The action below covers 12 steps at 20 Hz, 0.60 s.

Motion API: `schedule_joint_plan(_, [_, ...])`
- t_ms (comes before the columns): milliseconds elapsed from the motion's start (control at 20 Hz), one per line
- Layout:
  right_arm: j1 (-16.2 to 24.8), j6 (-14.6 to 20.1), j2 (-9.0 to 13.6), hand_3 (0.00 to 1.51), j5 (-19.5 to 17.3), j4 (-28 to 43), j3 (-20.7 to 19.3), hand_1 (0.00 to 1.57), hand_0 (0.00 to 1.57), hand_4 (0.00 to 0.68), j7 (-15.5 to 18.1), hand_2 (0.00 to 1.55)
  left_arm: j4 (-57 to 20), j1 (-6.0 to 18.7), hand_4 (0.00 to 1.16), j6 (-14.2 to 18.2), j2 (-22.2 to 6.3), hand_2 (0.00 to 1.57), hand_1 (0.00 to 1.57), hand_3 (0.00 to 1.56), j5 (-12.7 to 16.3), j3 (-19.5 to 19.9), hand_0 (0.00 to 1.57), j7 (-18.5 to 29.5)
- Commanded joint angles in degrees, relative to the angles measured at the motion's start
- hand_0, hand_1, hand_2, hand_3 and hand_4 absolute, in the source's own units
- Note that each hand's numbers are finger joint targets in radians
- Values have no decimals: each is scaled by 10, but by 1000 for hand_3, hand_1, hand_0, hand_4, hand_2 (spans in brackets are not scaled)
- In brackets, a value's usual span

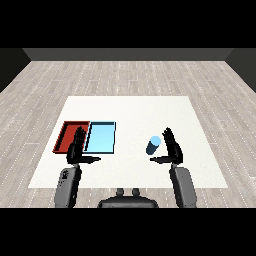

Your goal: Pick the blue can and put it in the blue box

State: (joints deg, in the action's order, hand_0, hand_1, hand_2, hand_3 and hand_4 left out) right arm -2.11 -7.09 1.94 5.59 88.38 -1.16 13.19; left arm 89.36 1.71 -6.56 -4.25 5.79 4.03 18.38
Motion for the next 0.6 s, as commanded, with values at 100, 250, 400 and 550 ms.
schedule_joint_plan(100, [17,3,10,0,13,23,-14,0,0,0,-30,0,35,-18,0,12,4,0,0,0,2,2,0,-27])
schedule_joint_plan(250, [-7,8,-3,0,4,-70,-26,0,0,0,46,0,-16,12,0,3,3,0,0,0,-8,3,0,8])
schedule_joint_plan(400, [-19,1,22,0,31,-49,-50,0,0,0,-8,0,52,7,0,12,2,0,0,0,10,3,0,-60])
schedule_joint_plan(550, [-60,20,-2,0,16,-117,-35,0,0,0,2,0,-8,29,0,-8,-2,0,0,0,22,15,0,-24])
